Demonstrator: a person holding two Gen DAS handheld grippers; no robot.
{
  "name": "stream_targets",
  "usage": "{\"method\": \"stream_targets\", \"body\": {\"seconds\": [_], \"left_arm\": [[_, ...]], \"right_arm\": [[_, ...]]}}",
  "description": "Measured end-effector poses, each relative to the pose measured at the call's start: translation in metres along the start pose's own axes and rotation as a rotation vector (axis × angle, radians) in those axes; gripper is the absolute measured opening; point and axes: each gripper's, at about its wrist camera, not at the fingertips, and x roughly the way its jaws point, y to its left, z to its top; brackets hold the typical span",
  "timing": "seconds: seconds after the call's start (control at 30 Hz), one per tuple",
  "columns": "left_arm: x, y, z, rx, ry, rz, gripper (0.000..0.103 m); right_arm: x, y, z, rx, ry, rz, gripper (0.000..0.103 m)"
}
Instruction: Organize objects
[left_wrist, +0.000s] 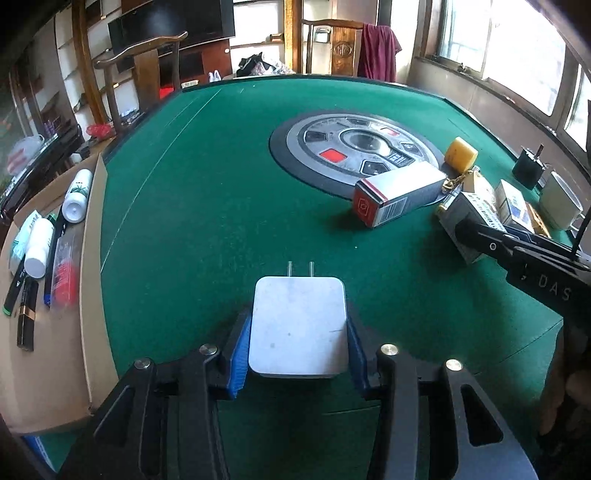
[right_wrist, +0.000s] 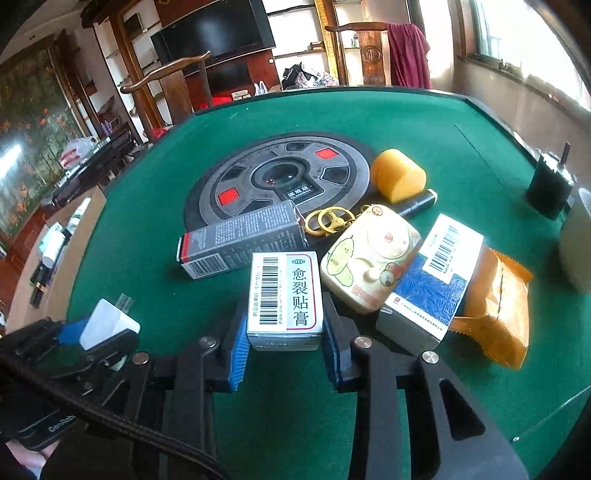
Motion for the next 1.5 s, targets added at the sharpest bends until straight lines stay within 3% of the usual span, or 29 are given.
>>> {"method": "stream_targets", "body": {"seconds": [0.3, 0.9, 1.23, 1.5], "left_arm": [[-0.004, -0.005, -0.005, 0.003, -0.001, 0.017, 0.039], [-0.002, -0.004, -0.003, -0.009, -0.001, -0.007, 0.039], [-0.001, -0.005, -0.001, 0.0, 0.001, -0.008, 0.039], [0.006, -0.007, 0.005, 0.005, -0.002, -0.008, 0.048]], "right_arm": [[-0.005, 0.016, 0.0, -0.009, -0.009, 0.071, 0.031], [0.006, 0.029, -0.008, -0.086, 0.036, 0.004, 0.031], [0.005, 0.026, -0.008, -0.064, 0.033, 0.018, 0.031], [0.005, 0.029, -0.007, -0.071, 0.035, 0.007, 0.031]]}}
